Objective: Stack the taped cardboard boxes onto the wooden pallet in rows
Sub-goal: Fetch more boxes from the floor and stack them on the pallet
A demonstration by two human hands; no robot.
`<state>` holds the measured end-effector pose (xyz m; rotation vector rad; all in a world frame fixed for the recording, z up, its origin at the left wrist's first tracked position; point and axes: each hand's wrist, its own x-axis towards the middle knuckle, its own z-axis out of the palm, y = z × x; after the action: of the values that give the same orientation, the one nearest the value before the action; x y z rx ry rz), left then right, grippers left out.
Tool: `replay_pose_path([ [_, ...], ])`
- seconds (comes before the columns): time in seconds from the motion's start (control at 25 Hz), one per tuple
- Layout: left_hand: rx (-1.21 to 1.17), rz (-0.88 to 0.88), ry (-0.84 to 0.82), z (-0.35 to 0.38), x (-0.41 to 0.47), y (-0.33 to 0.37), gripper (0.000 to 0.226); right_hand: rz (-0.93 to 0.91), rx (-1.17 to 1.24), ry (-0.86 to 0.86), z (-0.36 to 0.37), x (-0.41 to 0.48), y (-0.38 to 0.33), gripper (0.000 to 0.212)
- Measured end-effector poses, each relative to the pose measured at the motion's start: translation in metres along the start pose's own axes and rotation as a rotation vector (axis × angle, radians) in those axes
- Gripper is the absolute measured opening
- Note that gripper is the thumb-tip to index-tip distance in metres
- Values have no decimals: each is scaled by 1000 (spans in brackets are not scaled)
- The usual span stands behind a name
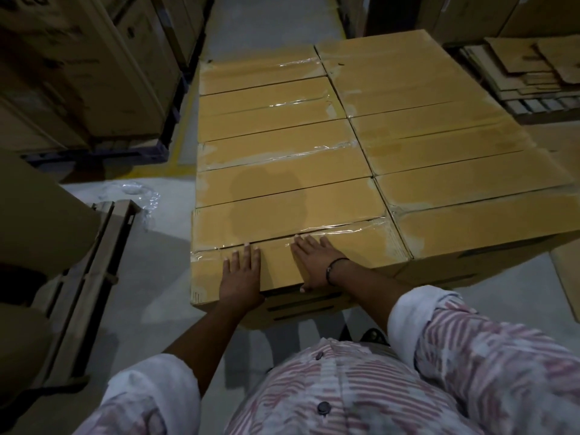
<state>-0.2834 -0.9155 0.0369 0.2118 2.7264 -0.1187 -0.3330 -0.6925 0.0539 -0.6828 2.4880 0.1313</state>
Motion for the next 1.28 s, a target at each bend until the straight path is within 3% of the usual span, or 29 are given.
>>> replay_pose_path([
  [0.52, 37, 56, 97, 20, -5, -32, 131, 287, 87, 21, 30, -69, 117, 129],
  [0.84, 45, -50, 113, 23, -11, -50, 135, 392, 43, 20, 30, -76, 125, 136],
  [1.08, -10, -110, 76, 22, -12, -50, 144, 334, 141, 36, 22, -66, 107, 144],
  [1.28, -76, -39, -11, 8, -1, -35, 147, 186, 212, 72, 10, -36, 57, 120],
])
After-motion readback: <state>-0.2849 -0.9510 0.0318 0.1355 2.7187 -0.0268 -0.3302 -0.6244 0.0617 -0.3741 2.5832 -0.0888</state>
